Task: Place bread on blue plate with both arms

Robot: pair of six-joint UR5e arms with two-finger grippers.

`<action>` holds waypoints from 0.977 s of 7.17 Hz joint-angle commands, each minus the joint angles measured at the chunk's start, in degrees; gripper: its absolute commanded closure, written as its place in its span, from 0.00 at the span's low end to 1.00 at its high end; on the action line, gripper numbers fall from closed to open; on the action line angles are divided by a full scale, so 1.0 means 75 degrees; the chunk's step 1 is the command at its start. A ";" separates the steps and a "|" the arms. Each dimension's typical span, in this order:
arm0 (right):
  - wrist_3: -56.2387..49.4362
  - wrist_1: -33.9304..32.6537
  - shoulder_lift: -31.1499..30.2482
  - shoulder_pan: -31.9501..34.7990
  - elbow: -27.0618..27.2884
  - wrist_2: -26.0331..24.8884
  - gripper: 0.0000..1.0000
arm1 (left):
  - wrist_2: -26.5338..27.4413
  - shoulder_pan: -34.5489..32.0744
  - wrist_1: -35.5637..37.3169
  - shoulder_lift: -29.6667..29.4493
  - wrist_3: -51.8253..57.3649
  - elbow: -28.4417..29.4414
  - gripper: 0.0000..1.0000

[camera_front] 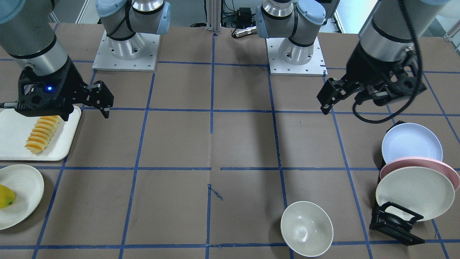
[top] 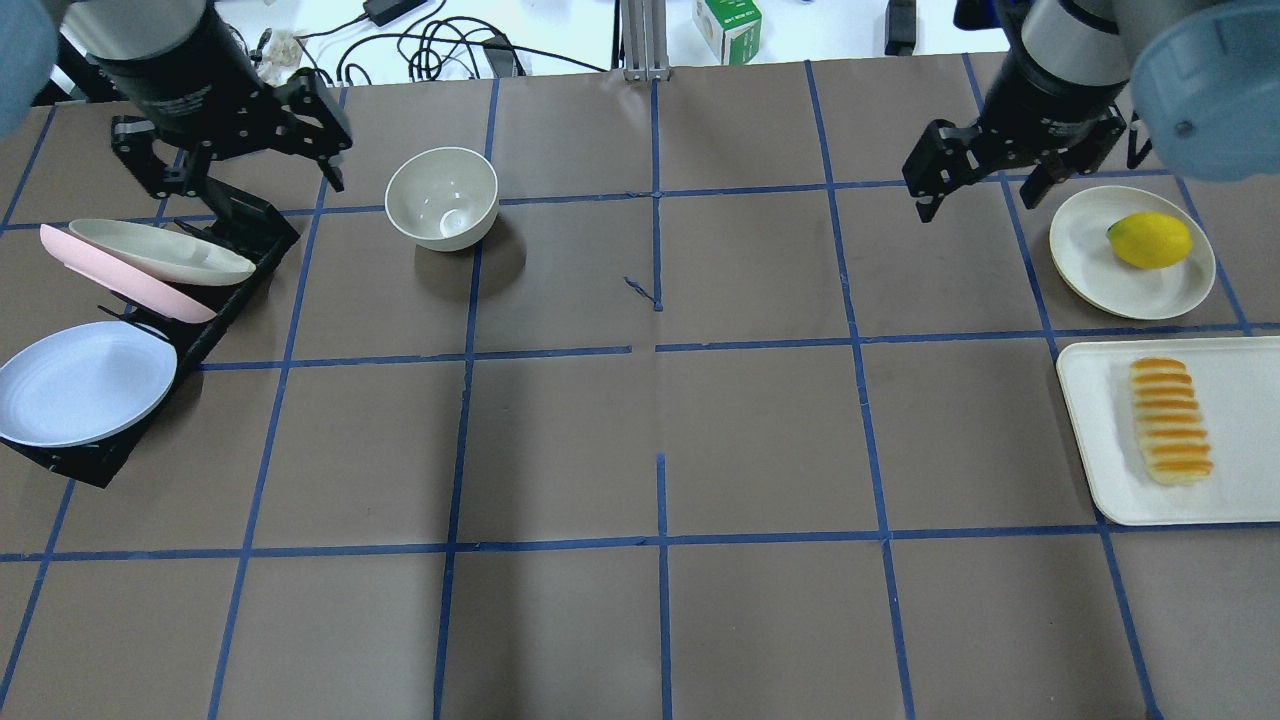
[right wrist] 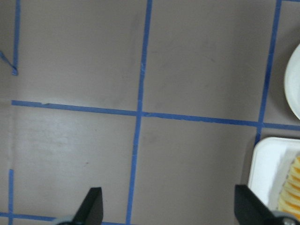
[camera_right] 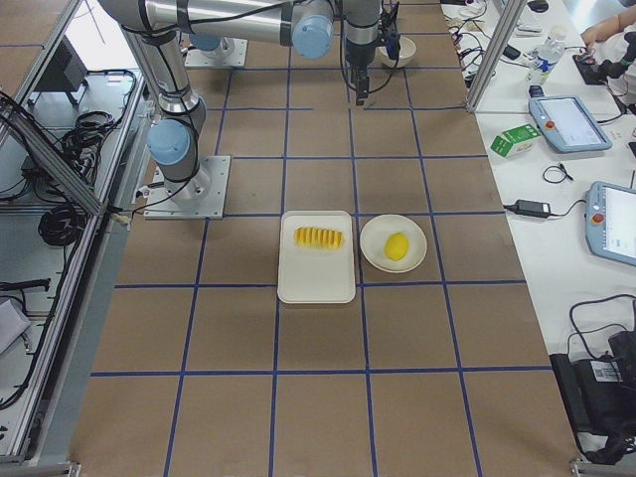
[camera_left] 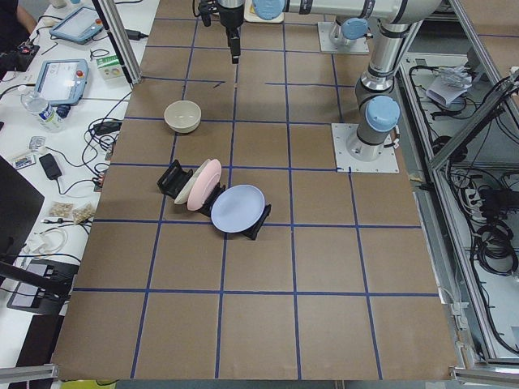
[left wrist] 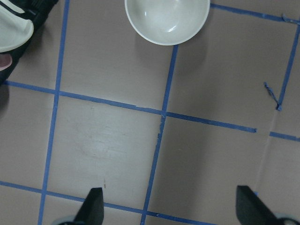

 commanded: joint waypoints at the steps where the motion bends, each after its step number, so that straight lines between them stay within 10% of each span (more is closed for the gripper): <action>1: -0.1154 -0.0529 -0.0432 -0.0900 0.0889 -0.0274 0.00 | -0.0003 0.1078 -0.0339 0.0205 0.0305 0.0006 0.00; 7: -0.4393 -0.3829 0.0895 -0.4501 0.3234 0.0042 0.00 | -0.0050 0.5579 0.0764 -0.0600 0.3259 -0.0786 0.00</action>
